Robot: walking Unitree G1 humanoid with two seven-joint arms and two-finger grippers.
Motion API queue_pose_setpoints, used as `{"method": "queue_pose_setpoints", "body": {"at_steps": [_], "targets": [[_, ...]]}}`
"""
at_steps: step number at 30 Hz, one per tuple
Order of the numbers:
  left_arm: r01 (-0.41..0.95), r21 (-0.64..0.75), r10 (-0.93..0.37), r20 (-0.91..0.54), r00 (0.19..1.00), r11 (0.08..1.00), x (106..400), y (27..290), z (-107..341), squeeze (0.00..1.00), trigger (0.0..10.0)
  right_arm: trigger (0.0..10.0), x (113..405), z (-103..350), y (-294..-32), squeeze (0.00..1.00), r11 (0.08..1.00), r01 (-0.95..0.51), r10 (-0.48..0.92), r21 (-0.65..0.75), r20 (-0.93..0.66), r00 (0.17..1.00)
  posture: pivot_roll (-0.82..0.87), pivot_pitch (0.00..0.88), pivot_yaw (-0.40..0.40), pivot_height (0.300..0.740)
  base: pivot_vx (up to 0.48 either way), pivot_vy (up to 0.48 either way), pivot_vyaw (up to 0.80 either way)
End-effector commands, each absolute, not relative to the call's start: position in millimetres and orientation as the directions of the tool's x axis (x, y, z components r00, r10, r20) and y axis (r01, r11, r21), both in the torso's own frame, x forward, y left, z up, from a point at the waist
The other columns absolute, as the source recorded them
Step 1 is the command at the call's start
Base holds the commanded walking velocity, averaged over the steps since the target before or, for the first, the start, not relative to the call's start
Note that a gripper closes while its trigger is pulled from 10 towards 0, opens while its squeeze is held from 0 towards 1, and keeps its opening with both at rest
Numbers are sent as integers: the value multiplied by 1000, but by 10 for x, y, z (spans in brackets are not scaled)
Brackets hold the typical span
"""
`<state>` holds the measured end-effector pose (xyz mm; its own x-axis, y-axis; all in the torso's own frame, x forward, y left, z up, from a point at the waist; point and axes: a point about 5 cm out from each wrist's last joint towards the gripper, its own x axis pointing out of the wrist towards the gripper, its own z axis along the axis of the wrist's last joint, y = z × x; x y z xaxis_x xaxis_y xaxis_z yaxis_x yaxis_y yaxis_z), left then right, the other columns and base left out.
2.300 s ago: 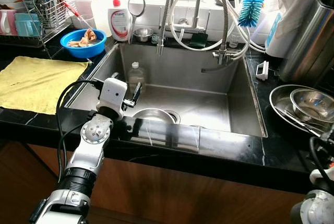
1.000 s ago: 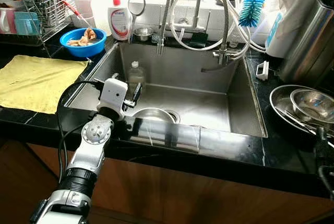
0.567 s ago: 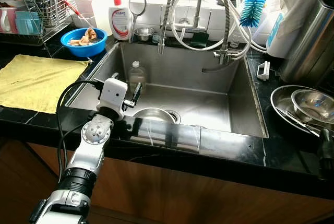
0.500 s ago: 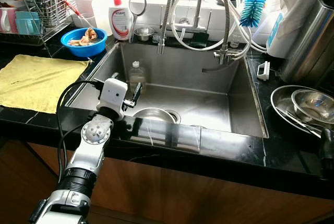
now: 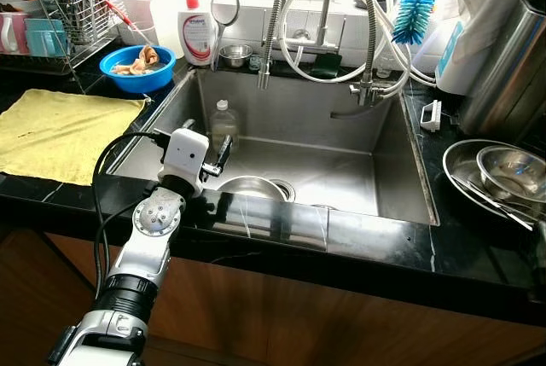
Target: Kitchen organization
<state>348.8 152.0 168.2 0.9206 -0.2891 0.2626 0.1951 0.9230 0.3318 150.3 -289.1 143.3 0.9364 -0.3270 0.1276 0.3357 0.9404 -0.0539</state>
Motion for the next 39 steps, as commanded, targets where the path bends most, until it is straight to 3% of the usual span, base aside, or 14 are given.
{"method": "queue_pose_setpoints", "body": {"at_steps": [1, 7, 8, 9, 11, 39], "targets": [[192, 348, -290, 254, 923, 918, 3501, 1530, 1676, 0, 10000, 10000, 1527, 1389, -2865, 0, 947, 319, -314, -40, 102, 944, 31, 0, -11, 740, 0, 0, 0], [192, 348, -290, 255, 922, 918, 3501, 1530, 1676, 0, 10000, 10000, 1556, 1335, -2813, 0, 952, 305, -302, -24, 83, 950, 33, 0, -9, 740, 0, 0, 0], [192, 349, -290, 255, 922, 917, 3501, 1530, 1677, 0, 10000, 4863, 1561, 1327, -2811, 0, 953, 303, -300, -21, 78, 951, 34, 0, -10, 740, 0, 0, 0], [192, 350, -290, 255, 923, 917, 3502, 1532, 1678, 0, 10000, 392, 1564, 1325, -2807, 0, 954, 300, -298, -17, 76, 951, 33, 0, -10, 740, 0, 0, 0], [191, 350, -290, 255, 923, 917, 3502, 1533, 1679, 0, 10000, 0, 1566, 1324, -2804, 0, 955, 298, -296, -15, 74, 952, 33, 0, -10, 740, 0, 0, 0], [187, 378, -300, 266, 916, 907, 3515, 1518, 1714, 0, 10000, 0, 1688, 1374, -2751, 0, 967, 256, -255, 1, 94, 962, 38, 0, -9, 740, 0, 0, 0]]}}
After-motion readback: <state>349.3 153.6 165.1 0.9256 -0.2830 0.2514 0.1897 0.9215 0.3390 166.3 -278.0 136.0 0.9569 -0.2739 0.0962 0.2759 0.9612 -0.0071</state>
